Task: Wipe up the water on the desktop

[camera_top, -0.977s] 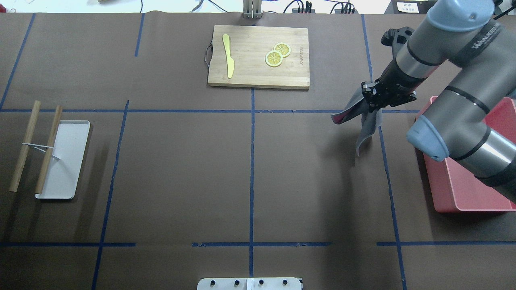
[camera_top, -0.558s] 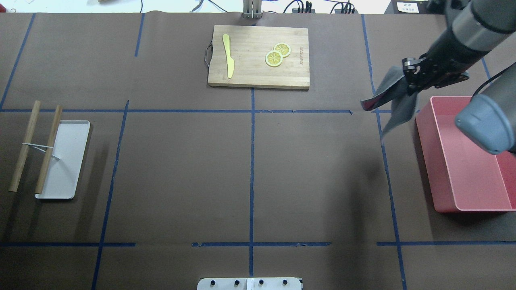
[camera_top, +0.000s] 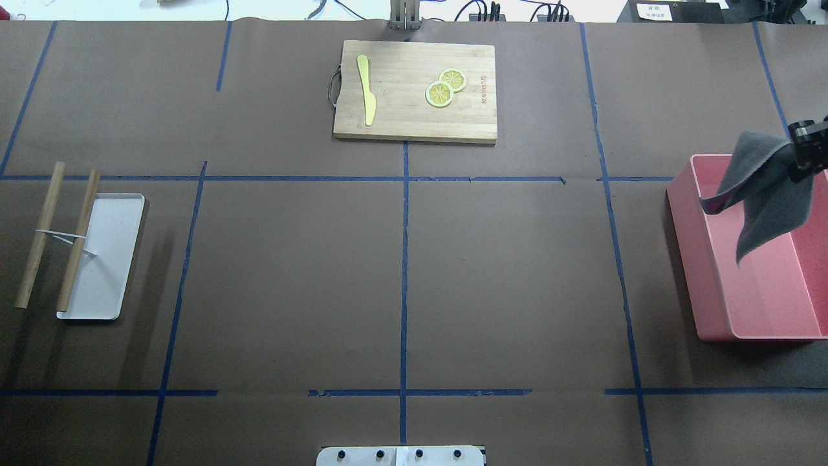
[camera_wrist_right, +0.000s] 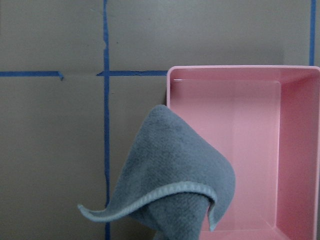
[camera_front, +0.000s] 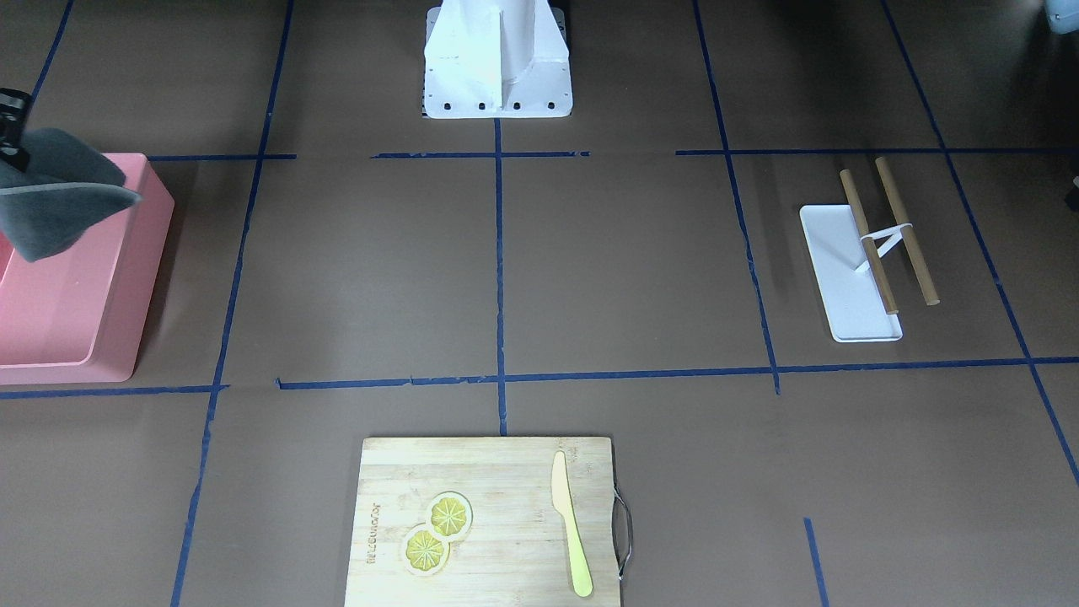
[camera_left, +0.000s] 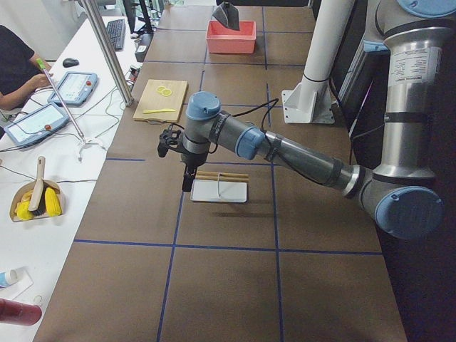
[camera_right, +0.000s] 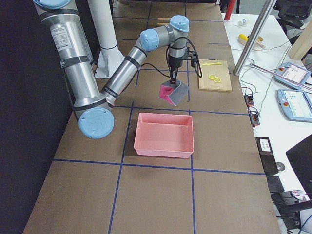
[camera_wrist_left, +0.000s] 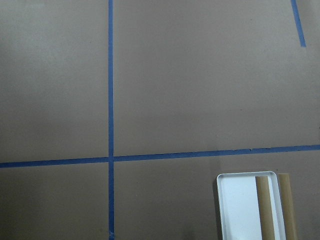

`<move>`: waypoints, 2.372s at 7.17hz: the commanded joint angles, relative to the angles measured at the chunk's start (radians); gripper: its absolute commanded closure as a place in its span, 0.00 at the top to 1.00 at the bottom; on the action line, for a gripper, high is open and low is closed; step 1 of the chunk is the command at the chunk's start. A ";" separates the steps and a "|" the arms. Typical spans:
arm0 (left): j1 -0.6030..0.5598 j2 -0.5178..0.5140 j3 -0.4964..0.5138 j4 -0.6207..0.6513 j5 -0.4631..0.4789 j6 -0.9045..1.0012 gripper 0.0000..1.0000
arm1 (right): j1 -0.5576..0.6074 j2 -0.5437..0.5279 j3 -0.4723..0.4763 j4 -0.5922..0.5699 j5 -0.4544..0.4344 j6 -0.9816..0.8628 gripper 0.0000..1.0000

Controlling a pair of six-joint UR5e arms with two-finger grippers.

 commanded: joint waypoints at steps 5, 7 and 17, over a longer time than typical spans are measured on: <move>0.000 0.065 0.034 0.002 -0.005 0.102 1.00 | 0.111 -0.083 -0.091 0.019 0.047 -0.229 1.00; -0.002 0.081 0.052 0.015 -0.005 0.138 1.00 | 0.135 -0.083 -0.092 0.034 0.060 -0.231 1.00; -0.199 0.076 0.306 0.109 -0.140 0.517 1.00 | 0.332 -0.171 -0.474 0.413 0.161 -0.383 1.00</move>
